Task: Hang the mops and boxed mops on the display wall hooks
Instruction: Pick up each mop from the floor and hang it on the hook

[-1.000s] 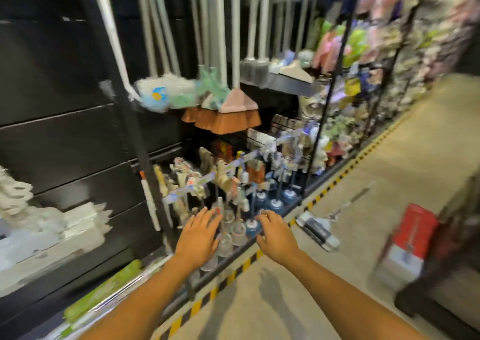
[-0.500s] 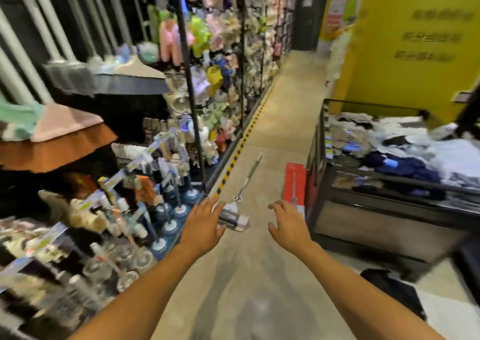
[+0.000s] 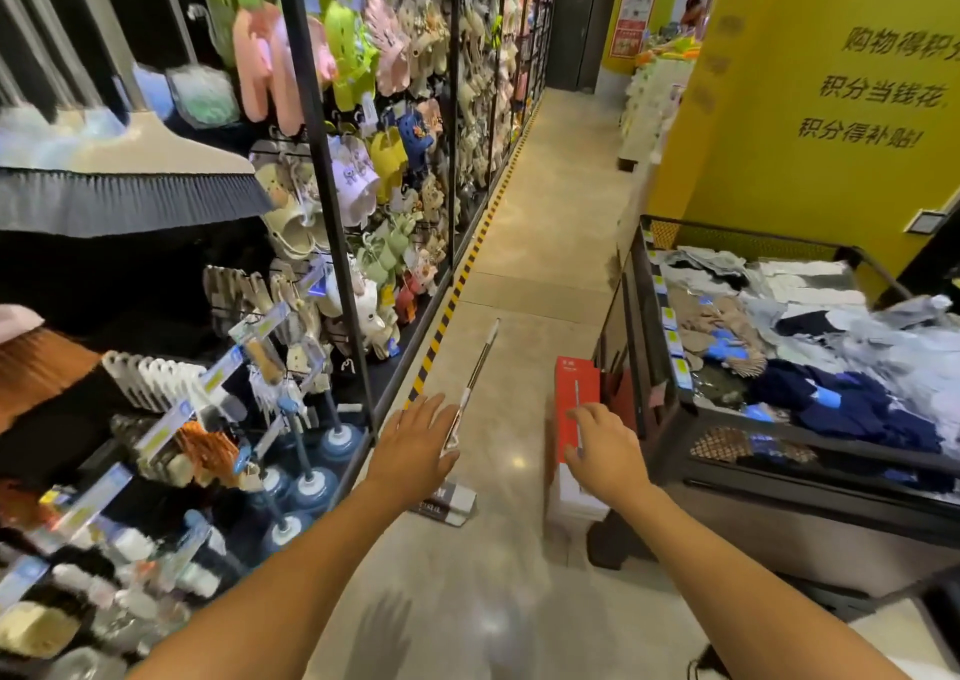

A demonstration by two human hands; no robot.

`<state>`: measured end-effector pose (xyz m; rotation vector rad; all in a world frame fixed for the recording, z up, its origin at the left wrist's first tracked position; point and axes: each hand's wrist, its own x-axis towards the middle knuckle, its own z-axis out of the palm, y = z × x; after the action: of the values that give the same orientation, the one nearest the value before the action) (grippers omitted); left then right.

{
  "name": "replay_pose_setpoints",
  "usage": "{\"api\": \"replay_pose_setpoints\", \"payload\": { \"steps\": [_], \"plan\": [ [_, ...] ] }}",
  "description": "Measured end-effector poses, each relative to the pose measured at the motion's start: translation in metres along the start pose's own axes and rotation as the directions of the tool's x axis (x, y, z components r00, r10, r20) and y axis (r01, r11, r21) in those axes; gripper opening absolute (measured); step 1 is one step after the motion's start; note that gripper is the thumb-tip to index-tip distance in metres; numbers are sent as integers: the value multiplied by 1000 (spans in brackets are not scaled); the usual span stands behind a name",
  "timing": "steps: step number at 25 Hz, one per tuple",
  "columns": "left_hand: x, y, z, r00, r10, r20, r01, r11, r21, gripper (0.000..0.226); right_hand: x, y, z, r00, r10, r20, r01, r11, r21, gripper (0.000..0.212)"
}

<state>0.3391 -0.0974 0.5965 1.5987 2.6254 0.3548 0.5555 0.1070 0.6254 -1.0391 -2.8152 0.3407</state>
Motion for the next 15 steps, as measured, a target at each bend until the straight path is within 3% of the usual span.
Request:
{"api": "replay_pose_setpoints", "payload": {
  "steps": [8, 15],
  "plan": [
    [150, -73, 27, 994, -60, 88, 61, 998, -19, 70, 174, 5, 34, 998, 40, 39, -42, 998, 56, 53],
    [327, -142, 118, 976, -123, 180, 134, 990, -51, 72, 382, 47, 120, 986, 10, 163, -38, 985, 168, 52]
  ]
}}
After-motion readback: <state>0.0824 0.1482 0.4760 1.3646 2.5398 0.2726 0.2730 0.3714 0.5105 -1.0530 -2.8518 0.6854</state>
